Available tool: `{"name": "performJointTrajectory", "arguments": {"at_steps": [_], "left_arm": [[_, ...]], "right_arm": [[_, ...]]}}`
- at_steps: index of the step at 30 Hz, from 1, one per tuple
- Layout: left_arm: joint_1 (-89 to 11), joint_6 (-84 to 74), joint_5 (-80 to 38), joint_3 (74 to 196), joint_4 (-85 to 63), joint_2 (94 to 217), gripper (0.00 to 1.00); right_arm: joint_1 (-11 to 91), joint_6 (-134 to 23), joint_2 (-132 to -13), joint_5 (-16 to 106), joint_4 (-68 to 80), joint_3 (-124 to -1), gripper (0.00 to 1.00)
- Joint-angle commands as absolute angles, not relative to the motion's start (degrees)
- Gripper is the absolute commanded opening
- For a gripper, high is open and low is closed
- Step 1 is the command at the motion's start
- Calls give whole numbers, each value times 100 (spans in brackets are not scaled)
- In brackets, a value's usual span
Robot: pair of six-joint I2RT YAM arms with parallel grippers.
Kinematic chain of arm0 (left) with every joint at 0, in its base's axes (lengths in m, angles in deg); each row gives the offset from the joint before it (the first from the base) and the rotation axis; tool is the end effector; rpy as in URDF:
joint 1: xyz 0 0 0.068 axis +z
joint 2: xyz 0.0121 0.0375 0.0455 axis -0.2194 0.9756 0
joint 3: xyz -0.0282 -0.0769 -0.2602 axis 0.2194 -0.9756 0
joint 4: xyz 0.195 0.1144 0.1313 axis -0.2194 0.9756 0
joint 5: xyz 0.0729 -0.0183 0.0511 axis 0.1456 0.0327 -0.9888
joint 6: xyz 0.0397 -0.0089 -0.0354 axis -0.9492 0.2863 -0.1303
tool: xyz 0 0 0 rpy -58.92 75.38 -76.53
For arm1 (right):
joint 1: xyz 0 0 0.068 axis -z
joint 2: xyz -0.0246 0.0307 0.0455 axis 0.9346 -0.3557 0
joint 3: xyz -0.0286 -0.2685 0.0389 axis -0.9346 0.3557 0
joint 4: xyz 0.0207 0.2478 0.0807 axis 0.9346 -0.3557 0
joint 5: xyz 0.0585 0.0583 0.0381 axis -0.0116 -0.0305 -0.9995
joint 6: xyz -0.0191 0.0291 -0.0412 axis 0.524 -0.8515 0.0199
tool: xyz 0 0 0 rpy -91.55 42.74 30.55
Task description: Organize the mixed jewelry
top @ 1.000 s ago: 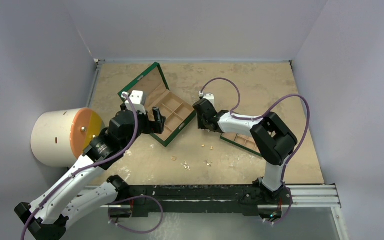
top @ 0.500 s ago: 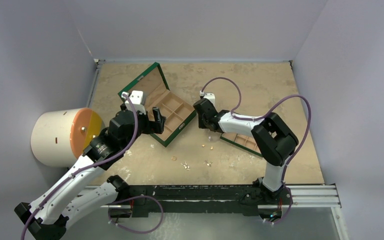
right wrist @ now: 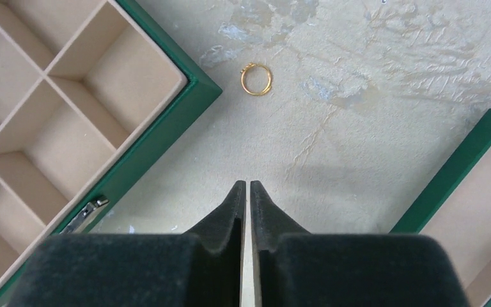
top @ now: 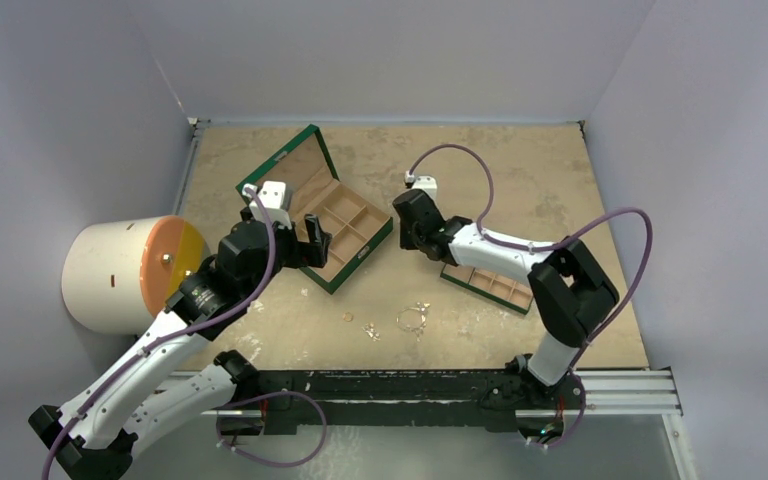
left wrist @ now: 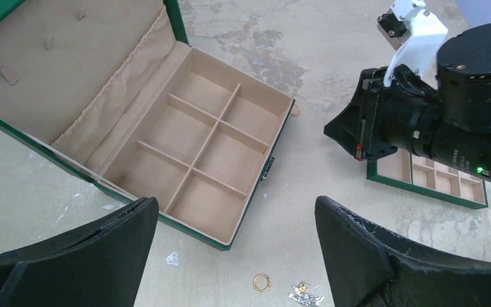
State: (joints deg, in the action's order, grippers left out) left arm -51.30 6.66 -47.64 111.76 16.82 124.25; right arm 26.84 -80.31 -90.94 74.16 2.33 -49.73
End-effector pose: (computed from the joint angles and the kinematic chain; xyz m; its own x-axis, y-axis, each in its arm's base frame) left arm 0.1394 -0.0969 0.3401 -0.3973 -0.1660 -0.9026 0.2208 0.9373 -0.2696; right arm 0.2878 0.2442 0.2073 -0.6301 0.0841 -0.7719 -0.1034 0.9762 0.1908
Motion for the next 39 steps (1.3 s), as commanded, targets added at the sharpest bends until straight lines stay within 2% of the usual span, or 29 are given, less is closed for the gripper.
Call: {"name": "performJointTrajectory", "arguments": {"at_steps": [1,9,17,24,31,39], "left_arm": [[-5089,667,-4798,11284,1585,12348,92],[-5083,667,-4799,11278,1576,12355,92],[-5090,659,-4764,11281,1576,12433,92],[-5083,650,-4747,11278,1570,12521,92],[-5086,654,-4695,11289,1559,12577,92],[-5086,647,-4677,11281,1559,12568,92]], "right_arm": [[2673,-7912,-8665,7275,112,-4858,11],[2592,-7723,-7898,6625,-200,-4406,28],[2140,-8104,-6905,6516,-880,-3834,35],[1452,-9224,-6233,6846,-1421,-3231,36],[1136,-10215,-6101,7186,-1633,-2756,43],[1133,-10428,-6570,7381,-1239,-2731,51]]}}
